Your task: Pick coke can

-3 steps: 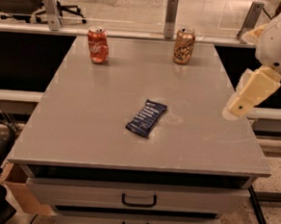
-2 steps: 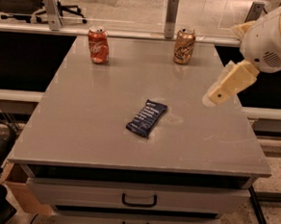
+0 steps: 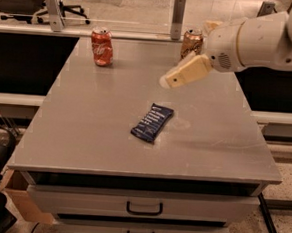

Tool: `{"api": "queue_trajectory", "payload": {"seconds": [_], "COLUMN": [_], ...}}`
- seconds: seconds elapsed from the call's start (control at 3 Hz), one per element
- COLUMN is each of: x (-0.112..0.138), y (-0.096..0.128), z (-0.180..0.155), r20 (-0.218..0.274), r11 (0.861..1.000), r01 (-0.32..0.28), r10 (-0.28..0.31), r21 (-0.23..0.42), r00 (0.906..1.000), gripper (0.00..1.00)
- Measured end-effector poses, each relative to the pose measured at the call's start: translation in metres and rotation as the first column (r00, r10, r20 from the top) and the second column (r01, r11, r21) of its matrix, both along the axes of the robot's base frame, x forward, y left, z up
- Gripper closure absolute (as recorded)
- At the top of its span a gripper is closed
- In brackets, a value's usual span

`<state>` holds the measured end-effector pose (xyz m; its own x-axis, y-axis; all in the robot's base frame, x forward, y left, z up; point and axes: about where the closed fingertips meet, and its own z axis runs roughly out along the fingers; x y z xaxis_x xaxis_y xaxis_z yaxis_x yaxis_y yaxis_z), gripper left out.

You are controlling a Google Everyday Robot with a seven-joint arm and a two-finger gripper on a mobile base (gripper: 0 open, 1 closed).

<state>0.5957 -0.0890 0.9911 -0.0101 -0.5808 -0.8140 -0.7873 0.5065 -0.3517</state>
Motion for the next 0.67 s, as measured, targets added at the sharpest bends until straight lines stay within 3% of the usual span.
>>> {"api": "queue_trajectory", "payload": {"seconds": [0.33,0.67], "x": [0.046,0.047], "y": [0.028,0.041], "z": [0.031,0.024], "r20": [0.137,0.123], "r11": [0.978,0.979], "r01": [0.072,0.050], "r10": [-0.101,-0.076], "r21": [0.197,0.200], "r00": [0.9854,0.9895], "gripper": [0.00,0.00]}}
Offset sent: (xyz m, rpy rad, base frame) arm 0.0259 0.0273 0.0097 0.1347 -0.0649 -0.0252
